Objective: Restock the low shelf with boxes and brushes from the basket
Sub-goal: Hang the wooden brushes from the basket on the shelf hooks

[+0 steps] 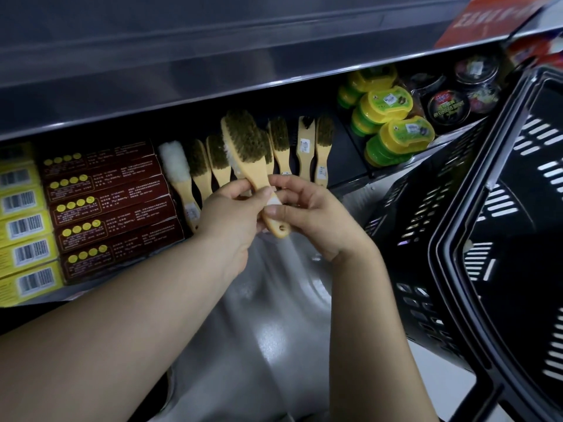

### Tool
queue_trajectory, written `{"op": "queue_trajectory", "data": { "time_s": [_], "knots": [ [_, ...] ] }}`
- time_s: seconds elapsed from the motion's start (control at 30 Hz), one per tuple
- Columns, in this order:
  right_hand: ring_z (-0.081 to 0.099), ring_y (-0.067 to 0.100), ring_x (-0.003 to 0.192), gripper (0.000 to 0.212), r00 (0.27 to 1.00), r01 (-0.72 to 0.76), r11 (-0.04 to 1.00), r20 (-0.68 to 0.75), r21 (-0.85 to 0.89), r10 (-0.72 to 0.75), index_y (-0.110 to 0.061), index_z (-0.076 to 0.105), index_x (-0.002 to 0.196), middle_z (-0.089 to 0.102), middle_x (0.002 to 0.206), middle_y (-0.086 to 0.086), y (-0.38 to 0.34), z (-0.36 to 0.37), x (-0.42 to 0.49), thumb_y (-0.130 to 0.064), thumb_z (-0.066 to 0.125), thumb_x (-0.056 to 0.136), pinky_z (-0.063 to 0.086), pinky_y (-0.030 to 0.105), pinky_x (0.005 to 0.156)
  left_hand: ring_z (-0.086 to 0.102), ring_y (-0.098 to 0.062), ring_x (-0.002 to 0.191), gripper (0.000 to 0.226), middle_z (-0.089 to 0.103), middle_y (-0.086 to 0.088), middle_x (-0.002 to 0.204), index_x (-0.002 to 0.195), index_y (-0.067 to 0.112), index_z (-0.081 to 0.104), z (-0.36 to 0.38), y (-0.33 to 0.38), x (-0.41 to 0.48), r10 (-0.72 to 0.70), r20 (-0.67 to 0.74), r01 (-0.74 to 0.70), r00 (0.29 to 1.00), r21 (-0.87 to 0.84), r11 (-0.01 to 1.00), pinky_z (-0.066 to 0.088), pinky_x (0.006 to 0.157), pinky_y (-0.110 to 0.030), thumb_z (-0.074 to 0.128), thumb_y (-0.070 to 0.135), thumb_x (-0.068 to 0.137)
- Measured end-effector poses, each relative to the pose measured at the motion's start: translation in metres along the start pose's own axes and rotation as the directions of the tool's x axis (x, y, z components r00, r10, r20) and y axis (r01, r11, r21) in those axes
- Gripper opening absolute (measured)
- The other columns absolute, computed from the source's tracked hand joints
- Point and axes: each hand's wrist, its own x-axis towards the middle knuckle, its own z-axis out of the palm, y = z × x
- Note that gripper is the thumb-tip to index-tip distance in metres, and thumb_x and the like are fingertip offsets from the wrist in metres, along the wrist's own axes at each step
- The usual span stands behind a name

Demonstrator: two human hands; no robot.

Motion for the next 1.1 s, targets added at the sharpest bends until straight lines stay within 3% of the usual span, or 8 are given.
{"op": "queue_trajectory", "data": {
  "time_s": [0.07,0.13,0.23,0.33,0.57,0.77,0.97,1.1],
  "knots": [
    [0.066,0.021,0.081,0.036,0.997,0.044,0.999,-0.064,-0.003,-0.044,-0.007,0.059,0.118,0.069,0.092,0.005,0.001,-0.007,0.003,0.004,0.061,0.084,0.054,0.037,0.077,0.062,-0.004,0.06,0.025,0.065,0.001,0.083,0.115,0.017,0.063,0.002,0.0,0.0,0.016,0.011,-0.016,1.0,0.038,0.999,0.052,0.049,-0.014,0.06,0.015,0.091],
    [0.065,0.014,0.076,0.027,0.945,0.086,0.996,-0.314,-0.026,-0.089,-0.009,0.063,0.108,0.069,0.086,0.002,0.004,-0.017,0.013,0.004,0.06,0.085,0.053,0.029,0.068,0.057,-0.004,0.063,0.025,0.063,0.005,0.079,0.116,0.021,0.062,0.003,-0.002,-0.001,0.032,0.028,-0.034,0.999,0.082,0.996,0.053,0.053,-0.013,0.058,0.019,0.092],
    [0.059,0.019,0.08,0.022,0.65,0.006,0.995,-0.756,-0.096,-0.077,-0.002,0.063,0.109,0.065,0.09,0.008,0.014,-0.045,0.045,-0.002,0.053,0.09,0.046,0.028,0.071,0.057,-0.003,0.065,0.02,0.063,0.007,0.079,0.112,0.024,0.061,0.003,-0.003,-0.002,0.038,0.054,-0.044,0.998,0.121,0.992,0.052,0.056,-0.012,0.055,0.021,0.094],
    [0.057,0.023,0.087,0.028,0.44,-0.222,0.958,-0.895,-0.18,-0.066,-0.005,0.064,0.112,0.067,0.1,0.011,0.027,-0.073,0.072,-0.012,0.045,0.092,0.033,0.018,0.062,0.056,-0.004,0.067,0.016,0.063,0.007,0.079,0.105,0.024,0.064,0.0,-0.001,-0.002,0.024,0.052,-0.031,0.998,0.134,0.99,0.052,0.058,-0.013,0.053,0.019,0.094],
    [0.048,0.017,0.095,0.027,0.497,-0.366,0.893,-0.866,-0.263,-0.052,-0.017,0.056,0.115,0.056,0.093,-0.003,0.042,-0.09,0.09,-0.012,0.042,0.092,0.034,0.021,0.075,0.056,-0.006,0.069,0.022,0.063,0.003,0.083,0.089,0.025,0.067,-0.003,0.002,-0.003,0.022,0.069,-0.033,0.997,0.148,0.988,0.051,0.057,-0.012,0.05,0.012,0.095],
    [0.034,0.038,0.126,0.044,0.511,-0.575,0.733,-0.859,-0.363,-0.025,-0.014,0.044,0.133,0.036,0.14,0.017,0.023,-0.08,0.086,-0.017,0.052,0.09,0.031,0.038,0.103,0.058,-0.008,0.074,0.025,0.066,0.003,0.087,0.086,0.025,0.07,0.0,0.003,-0.012,-0.015,0.117,-0.01,0.993,0.206,0.979,0.052,0.069,-0.019,0.049,0.013,0.095],
    [0.034,0.032,0.124,0.036,0.554,-0.264,0.87,-0.804,-0.416,-0.216,-0.019,0.044,0.127,0.037,0.138,0.012,-0.033,-0.019,0.051,-0.016,0.052,0.093,0.032,0.036,0.097,0.059,-0.006,0.084,0.024,0.065,0.007,0.094,0.086,0.028,0.067,0.011,0.009,-0.031,0.149,0.18,-0.204,0.972,0.344,0.916,0.051,0.082,-0.025,0.048,0.015,0.093],
    [0.042,0.029,0.117,0.03,0.61,-0.112,0.74,-0.634,-0.663,-0.475,-0.016,0.052,0.119,0.046,0.124,0.009,-0.09,-0.006,-0.004,-0.018,0.057,0.089,0.035,0.036,0.1,0.061,-0.012,0.088,0.023,0.064,0.008,0.086,0.082,0.032,0.065,0.031,0.016,-0.046,0.237,0.199,-0.294,0.951,0.352,0.889,0.051,0.082,-0.033,0.05,0.018,0.091]
  ]
}}
